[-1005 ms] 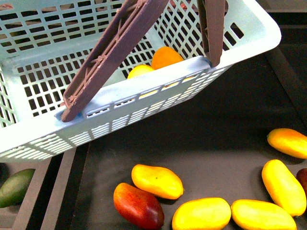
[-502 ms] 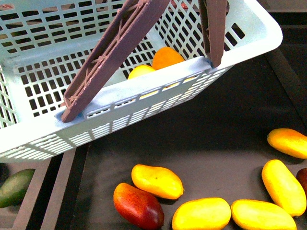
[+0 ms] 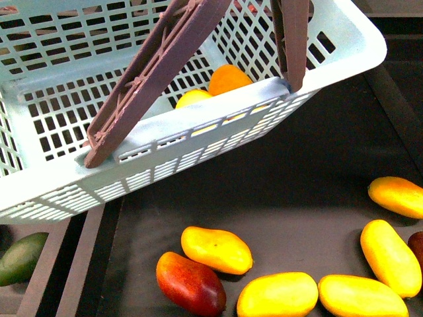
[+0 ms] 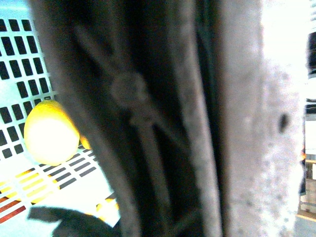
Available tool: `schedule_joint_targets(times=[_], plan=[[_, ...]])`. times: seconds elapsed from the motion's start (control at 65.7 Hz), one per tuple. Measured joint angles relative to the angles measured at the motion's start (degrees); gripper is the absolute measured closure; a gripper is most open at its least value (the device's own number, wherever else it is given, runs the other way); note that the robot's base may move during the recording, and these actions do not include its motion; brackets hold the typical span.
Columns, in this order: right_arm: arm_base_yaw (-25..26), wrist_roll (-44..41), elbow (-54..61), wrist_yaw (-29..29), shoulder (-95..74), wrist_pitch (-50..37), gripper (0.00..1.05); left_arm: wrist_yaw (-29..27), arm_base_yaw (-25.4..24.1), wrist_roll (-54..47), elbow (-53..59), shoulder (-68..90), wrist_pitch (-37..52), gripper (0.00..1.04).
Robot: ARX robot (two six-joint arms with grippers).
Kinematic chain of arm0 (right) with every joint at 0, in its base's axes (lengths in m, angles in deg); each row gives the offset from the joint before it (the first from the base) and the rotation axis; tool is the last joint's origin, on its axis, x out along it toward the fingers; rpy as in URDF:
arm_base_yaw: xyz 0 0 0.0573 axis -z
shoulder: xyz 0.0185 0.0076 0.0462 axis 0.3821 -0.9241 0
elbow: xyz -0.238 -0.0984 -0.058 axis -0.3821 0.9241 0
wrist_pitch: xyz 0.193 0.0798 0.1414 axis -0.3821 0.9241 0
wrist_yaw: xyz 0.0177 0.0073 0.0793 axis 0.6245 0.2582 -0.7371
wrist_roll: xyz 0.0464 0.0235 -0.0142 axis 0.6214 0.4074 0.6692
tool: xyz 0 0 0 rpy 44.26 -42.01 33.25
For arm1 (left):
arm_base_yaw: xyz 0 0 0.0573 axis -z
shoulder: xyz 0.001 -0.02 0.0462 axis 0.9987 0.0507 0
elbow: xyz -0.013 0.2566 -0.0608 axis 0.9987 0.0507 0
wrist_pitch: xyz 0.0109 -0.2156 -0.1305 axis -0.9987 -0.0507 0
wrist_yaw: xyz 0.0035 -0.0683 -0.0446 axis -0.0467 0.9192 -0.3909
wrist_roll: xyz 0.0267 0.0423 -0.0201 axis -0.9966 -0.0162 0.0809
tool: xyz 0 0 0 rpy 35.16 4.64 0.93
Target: Pick lemon and mango into basket
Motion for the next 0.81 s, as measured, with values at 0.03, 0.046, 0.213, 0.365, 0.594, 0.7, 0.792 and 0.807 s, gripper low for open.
schedule_joint_targets(times=[0.03,0.046,0.213,0.365,0.594,0.7,0.792,0.807], plan=[[0.00,0.00,0.00,0.04,0.07,0.09,1.03,0.02,0.00,-0.02,0.00,0.00,0.00,0.91],[0.00,0.00,0.00,0.02,0.09,0.11,1.03,0.00,0.02,-0.07,0.00,0.00,0.00,0.91],[0.00,0.00,0.00,0.04,0.22,0.22,0.84,0.00,0.02,0.00,0.00,0.02,0.00,0.91],[0.00,-0.02,0.00,0.04,0.26,0.22,0.51,-0.02,0.02,-0.02,0.00,0.02,0.00,0.91],[0.00,-0.02,0.00,0.04,0.26,0.20,0.13,0.04,0.00,0.02,0.00,0.02,0.00,0.91],[0.00,0.00,0.00,0.15,0.26,0.26,0.09,0.02,0.20,-0.02,0.00,0.02,0.00,0.91],[0.00,0.00,0.00,0.24,0.31,0.31,0.09,0.96,0.63,-0.04,0.00,0.02,0.00,0.91],[0.00,0.00,0.00,0.24,0.31,0.31,0.09,1.14,0.63,-0.02,0.00,0.02,0.00,0.91]])
